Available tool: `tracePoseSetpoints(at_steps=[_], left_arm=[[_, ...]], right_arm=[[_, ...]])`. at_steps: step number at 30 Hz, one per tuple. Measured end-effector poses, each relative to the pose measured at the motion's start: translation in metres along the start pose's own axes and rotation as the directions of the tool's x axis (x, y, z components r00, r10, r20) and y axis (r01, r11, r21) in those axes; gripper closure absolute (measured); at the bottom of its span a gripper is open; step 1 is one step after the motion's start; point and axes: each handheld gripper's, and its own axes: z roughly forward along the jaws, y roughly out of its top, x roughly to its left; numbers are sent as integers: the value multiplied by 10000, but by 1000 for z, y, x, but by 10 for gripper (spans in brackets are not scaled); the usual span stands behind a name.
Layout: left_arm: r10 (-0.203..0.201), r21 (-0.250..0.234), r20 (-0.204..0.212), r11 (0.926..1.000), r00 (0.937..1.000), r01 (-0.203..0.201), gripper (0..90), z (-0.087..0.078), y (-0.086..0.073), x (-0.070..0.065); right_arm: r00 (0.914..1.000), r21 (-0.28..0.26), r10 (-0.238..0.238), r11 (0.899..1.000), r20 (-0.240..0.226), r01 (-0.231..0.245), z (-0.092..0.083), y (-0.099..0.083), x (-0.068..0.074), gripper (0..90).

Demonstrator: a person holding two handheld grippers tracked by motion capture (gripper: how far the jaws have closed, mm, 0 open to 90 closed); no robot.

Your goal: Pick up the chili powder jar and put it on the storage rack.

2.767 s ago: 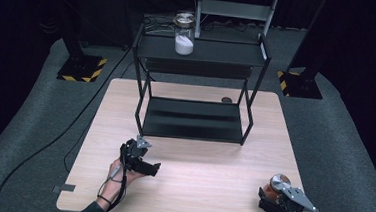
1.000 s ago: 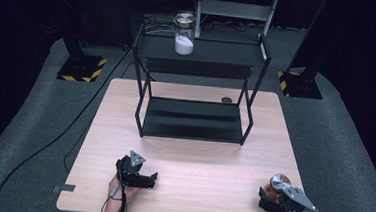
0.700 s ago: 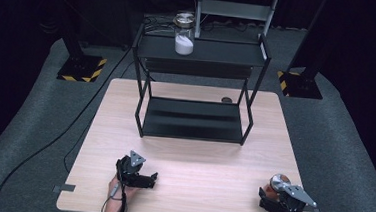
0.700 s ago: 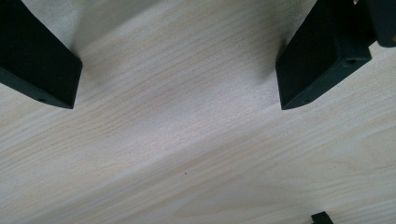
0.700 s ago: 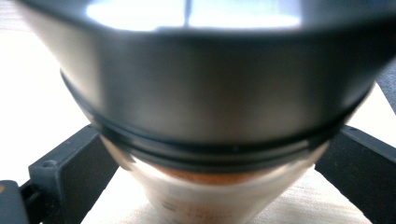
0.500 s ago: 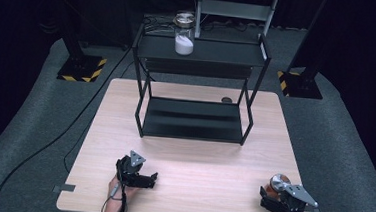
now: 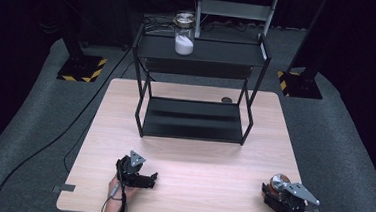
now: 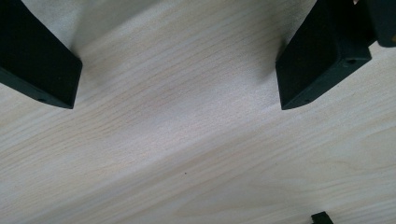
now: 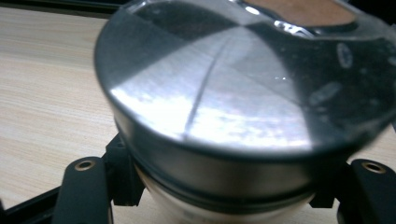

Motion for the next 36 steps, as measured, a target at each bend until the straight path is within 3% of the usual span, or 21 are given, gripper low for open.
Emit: tracePoseSetpoints(at_steps=[9, 15, 24, 36], left_arm=[[1, -3, -2, 10000, 10000, -1, 0, 0, 0, 0], [38, 13, -17, 10000, 10000, -38, 0, 0, 0, 0], [34, 11, -11, 10000, 10000, -34, 0, 0, 0, 0], [34, 16, -10, 10000, 10000, -34, 0, 0, 0, 0]], right_arm=[[9999, 316, -148, 9994, -83, 151, 0, 8, -2, 309], [9987, 681, -93, 9976, -508, 128, 0, 18, -9, 310], [9937, 1536, -523, 9858, -991, 672, 3, 48, -12, 310], [9817, 2077, -1050, 9685, -1589, 1372, 7, 92, -15, 310]])
